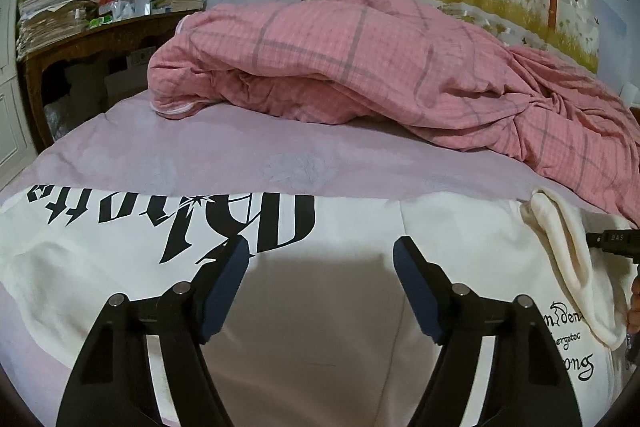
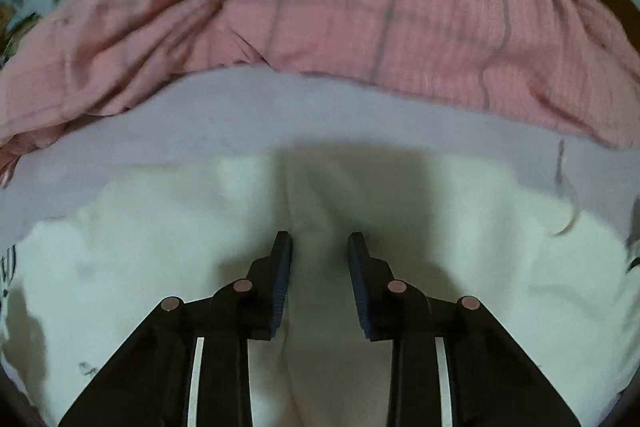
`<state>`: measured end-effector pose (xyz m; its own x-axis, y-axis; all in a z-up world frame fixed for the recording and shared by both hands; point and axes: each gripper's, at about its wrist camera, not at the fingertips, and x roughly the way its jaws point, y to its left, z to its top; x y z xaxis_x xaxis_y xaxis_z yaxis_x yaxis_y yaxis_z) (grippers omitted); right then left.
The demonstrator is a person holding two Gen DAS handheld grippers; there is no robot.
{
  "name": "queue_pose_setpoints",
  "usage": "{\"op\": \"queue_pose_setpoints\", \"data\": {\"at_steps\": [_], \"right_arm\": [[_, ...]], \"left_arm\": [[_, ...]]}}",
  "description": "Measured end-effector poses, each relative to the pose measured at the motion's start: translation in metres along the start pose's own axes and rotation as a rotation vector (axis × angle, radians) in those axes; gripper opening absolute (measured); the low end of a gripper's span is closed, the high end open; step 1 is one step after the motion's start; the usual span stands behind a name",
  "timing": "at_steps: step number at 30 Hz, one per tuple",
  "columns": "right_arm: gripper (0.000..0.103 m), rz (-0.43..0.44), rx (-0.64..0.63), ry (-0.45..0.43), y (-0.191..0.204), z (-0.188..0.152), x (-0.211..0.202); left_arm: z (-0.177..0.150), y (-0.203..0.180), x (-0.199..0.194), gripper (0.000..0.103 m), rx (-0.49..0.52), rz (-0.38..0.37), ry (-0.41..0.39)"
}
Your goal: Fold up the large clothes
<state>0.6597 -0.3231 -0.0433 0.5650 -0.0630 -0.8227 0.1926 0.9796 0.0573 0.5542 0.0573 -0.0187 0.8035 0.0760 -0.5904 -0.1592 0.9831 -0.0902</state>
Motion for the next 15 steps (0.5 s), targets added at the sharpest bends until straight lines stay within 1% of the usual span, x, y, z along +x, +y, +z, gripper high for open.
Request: {"op": "queue_pose_setpoints", "data": {"at_steps": [2,4,6,7,8,9,11,12,13,14,15], "right_arm": [[0.031,0.006,-0.002,-0.011,-0.001,-0.001,0.0],[0.031,-0.005,-0.019,0.004,0.0,-0.001,-0.003],[0.031,0.009,0.008,0.01,-0.002,-0.002,-0.016],[0.031,0.044,0.022,0.001,-0.001,-0.007,-0.031],[0.031,0.098,0.026,-0.018,0.002,-0.015,-0.05],[0.031,0.14,0.024,-0.045,0.005,-0.024,-0.071],[0.031,0.223,0.016,-0.109,0.013,-0.04,-0.113],[0.032,0.273,0.023,-0.14,0.016,-0.047,-0.137],[0.032,0.307,0.031,-0.164,0.017,-0.053,-0.159],[0.032,0.317,0.036,-0.186,0.018,-0.057,-0.176],[0.032,0.315,0.027,-0.227,0.02,-0.063,-0.201]], "left_arm": [[0.0,0.0,0.0,0.074,0.01,-0.001,-0.004],[0.0,-0.003,-0.002,0.074,0.03,-0.002,-0.016],[0.001,-0.008,-0.006,0.074,0.052,-0.006,-0.03],[0.002,-0.012,-0.009,0.074,0.067,-0.002,-0.038],[0.003,-0.017,-0.014,0.074,0.092,0.01,-0.055],[0.003,-0.025,-0.022,0.074,0.124,0.021,-0.085],[0.005,-0.038,-0.037,0.074,0.177,0.008,-0.134],[0.006,-0.044,-0.045,0.074,0.196,-0.017,-0.146],[0.009,-0.048,-0.053,0.074,0.206,-0.052,-0.141],[0.013,-0.051,-0.06,0.074,0.211,-0.09,-0.131],[0.018,-0.054,-0.07,0.074,0.223,-0.12,-0.129]]}}
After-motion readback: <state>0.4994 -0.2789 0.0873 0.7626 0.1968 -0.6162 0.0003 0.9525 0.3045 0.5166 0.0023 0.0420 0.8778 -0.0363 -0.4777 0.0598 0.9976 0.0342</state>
